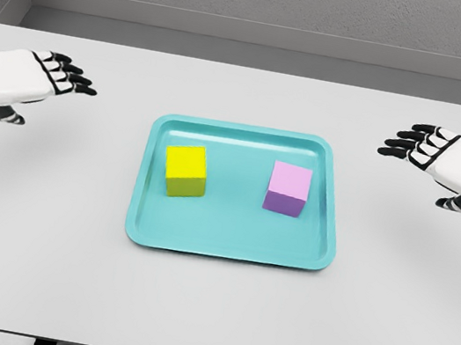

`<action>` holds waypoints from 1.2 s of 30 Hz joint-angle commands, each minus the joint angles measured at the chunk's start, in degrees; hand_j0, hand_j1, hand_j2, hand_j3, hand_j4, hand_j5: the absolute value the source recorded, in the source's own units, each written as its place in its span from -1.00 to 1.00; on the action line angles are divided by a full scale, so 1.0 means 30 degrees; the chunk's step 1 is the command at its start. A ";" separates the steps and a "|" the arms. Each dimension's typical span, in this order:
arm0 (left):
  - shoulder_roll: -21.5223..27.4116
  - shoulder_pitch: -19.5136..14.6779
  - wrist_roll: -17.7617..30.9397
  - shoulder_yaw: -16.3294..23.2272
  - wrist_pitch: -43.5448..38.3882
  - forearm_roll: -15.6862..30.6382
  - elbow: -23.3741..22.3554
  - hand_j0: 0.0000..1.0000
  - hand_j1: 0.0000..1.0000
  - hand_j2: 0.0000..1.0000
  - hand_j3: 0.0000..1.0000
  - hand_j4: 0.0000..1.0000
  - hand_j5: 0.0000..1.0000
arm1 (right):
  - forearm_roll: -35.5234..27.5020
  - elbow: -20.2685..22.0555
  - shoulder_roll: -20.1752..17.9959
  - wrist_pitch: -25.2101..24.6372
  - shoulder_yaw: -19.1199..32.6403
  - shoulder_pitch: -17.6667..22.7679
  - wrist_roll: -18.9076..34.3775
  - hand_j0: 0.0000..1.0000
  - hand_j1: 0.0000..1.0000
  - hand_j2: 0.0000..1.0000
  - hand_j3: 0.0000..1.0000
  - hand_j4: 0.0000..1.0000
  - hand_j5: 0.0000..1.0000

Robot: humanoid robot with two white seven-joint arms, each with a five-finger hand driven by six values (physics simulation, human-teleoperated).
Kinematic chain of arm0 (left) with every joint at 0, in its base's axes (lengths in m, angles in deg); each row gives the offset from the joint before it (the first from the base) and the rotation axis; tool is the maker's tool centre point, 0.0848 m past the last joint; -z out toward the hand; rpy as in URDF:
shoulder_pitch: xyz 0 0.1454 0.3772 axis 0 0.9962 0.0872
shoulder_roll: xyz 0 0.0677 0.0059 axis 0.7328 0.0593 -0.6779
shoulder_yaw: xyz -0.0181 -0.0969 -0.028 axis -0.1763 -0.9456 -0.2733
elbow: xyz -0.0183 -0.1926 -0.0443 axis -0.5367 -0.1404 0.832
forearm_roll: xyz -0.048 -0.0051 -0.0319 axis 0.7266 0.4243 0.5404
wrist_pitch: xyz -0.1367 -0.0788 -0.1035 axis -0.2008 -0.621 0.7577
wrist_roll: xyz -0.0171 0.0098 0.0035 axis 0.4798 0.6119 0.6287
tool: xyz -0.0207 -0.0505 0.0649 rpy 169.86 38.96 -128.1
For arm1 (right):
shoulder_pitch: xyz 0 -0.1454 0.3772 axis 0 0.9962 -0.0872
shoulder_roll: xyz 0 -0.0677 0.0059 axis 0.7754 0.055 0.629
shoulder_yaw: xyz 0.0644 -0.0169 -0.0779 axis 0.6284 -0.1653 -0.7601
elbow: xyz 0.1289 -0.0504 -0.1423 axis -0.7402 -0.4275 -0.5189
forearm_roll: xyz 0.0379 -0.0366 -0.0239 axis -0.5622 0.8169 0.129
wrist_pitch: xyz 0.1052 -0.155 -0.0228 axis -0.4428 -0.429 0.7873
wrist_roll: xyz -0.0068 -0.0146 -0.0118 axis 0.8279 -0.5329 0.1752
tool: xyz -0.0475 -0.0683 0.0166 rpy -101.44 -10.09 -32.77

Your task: Push two cubes

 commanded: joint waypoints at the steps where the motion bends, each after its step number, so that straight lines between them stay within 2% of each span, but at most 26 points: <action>1: 0.0064 -0.0029 -0.0026 0.0012 -0.0034 0.0108 -0.0017 1.00 1.00 1.00 1.00 1.00 1.00 | 0.0381 0.0009 -0.0049 -0.0024 -0.0024 0.0001 -0.0010 1.00 1.00 1.00 1.00 1.00 1.00; 4: 0.0211 -0.0029 -0.0026 0.0012 -0.0034 -0.0009 -0.0017 1.00 1.00 1.00 1.00 1.00 1.00 | 0.0294 0.0126 -0.0020 -0.0024 0.0035 0.0030 -0.0069 1.00 1.00 1.00 1.00 1.00 1.00; 7: 0.0123 -0.0029 0.0354 0.0129 -0.0034 -0.0155 -0.0017 1.00 1.00 1.00 1.00 1.00 1.00 | -0.0029 -0.0606 0.0653 -0.0024 0.0268 0.0235 -0.0128 1.00 1.00 1.00 1.00 1.00 1.00; 8: 0.0006 -0.0058 0.0999 0.0451 -0.0034 -0.0126 0.0012 1.00 1.00 1.00 1.00 1.00 1.00 | 0.0790 -0.0519 0.0683 -0.0024 0.0327 -0.0262 0.1303 1.00 1.00 1.00 1.00 1.00 1.00; 9: -0.0053 -0.0087 0.1263 0.0656 -0.0034 -0.0126 0.0012 1.00 1.00 1.00 1.00 1.00 1.00 | 0.1903 -0.0519 0.0946 -0.0024 0.1292 -0.1287 0.3853 1.00 1.00 1.00 1.00 1.00 1.00; 10: -0.0053 -0.0058 0.1468 0.0656 -0.0034 -0.0097 0.0071 1.00 1.00 1.00 1.00 1.00 1.00 | 0.2900 -0.0519 0.1765 -0.0024 0.1440 -0.1756 0.5203 0.97 0.97 0.97 0.97 0.97 0.97; 11: -0.0053 -0.0117 0.1849 0.0773 -0.0034 -0.0126 0.0130 1.00 1.00 1.00 1.00 1.00 1.00 | 0.4187 -0.0431 0.2323 -0.0024 0.1382 -0.1904 0.5994 0.88 0.88 0.88 0.88 0.88 0.88; 12: -0.0082 -0.0175 0.2376 0.1037 -0.0034 -0.0097 0.0159 1.00 1.00 1.00 1.00 1.00 1.00 | 0.5536 -0.0401 0.2675 -0.0024 0.1353 -0.2108 0.6259 0.88 0.88 0.88 0.88 0.88 0.88; 14: -0.0082 -0.0322 0.2640 0.1184 -0.0034 -0.0097 0.0393 1.00 1.00 1.00 1.00 1.00 1.00 | 0.5627 -0.0460 0.2734 -0.0024 0.1324 -0.3016 0.7204 0.97 0.97 0.97 0.97 0.97 0.97; 15: -0.0053 -0.0439 0.2640 0.1213 -0.0034 -0.0068 0.0452 1.00 1.00 1.00 1.00 1.00 1.00 | 0.5597 -0.0431 0.2763 -0.0024 0.1323 -0.3105 0.7204 0.97 0.97 0.97 0.97 0.97 0.97; 17: -0.0082 -0.0761 0.3138 0.1184 -0.0034 -0.0097 0.0804 0.81 0.81 0.81 0.81 0.81 0.81 | 0.5275 -0.0460 0.2763 -0.0024 0.1236 -0.3310 0.7204 0.97 0.97 0.97 0.97 0.97 0.97; 20: -0.0580 -0.0967 0.3490 0.1184 -0.0034 -0.0214 0.0891 0.61 0.61 0.61 0.61 0.61 0.61 | 0.3752 -0.0489 0.2734 -0.0024 -0.0639 -0.3339 0.7204 0.74 0.74 0.74 0.74 0.74 0.74; 24: -0.0697 -0.0996 0.3490 0.1447 -0.0034 -0.0185 0.1623 0.41 0.41 0.41 0.41 0.41 0.41 | 0.3049 -0.0460 0.2763 -0.0024 -0.1430 -0.3339 0.7204 0.56 0.56 0.56 0.56 0.56 0.56; 27: -0.0697 -0.0967 0.3461 0.1447 -0.0034 -0.0039 0.2415 0.41 0.41 0.41 0.41 0.41 0.41 | 0.2345 -0.0489 0.2792 -0.0024 -0.1489 -0.3251 0.7204 0.54 0.54 0.54 0.54 0.54 0.54; 29: -0.0727 -0.0967 0.3461 0.1477 -0.0034 -0.0009 0.2942 0.42 0.42 0.42 0.42 0.42 0.42 | 0.2316 -0.0489 0.3289 -0.0024 -0.1518 -0.3164 0.7204 0.46 0.46 0.46 0.46 0.46 0.46; 32: -0.0844 -0.0937 0.3461 0.1711 -0.0034 0.0020 0.2972 0.42 0.42 0.42 0.42 0.42 0.42 | 0.2345 -0.0518 0.3729 -0.0024 -0.2310 -0.3310 0.7204 0.45 0.45 0.45 0.45 0.45 0.45; 36: -0.0697 -0.0849 0.3461 0.2033 -0.0034 0.0050 0.2942 0.43 0.43 0.43 0.43 0.43 0.43 | 0.2667 -0.0694 0.4169 -0.0024 -0.2514 -0.3310 0.7204 0.44 0.44 0.44 0.44 0.44 0.44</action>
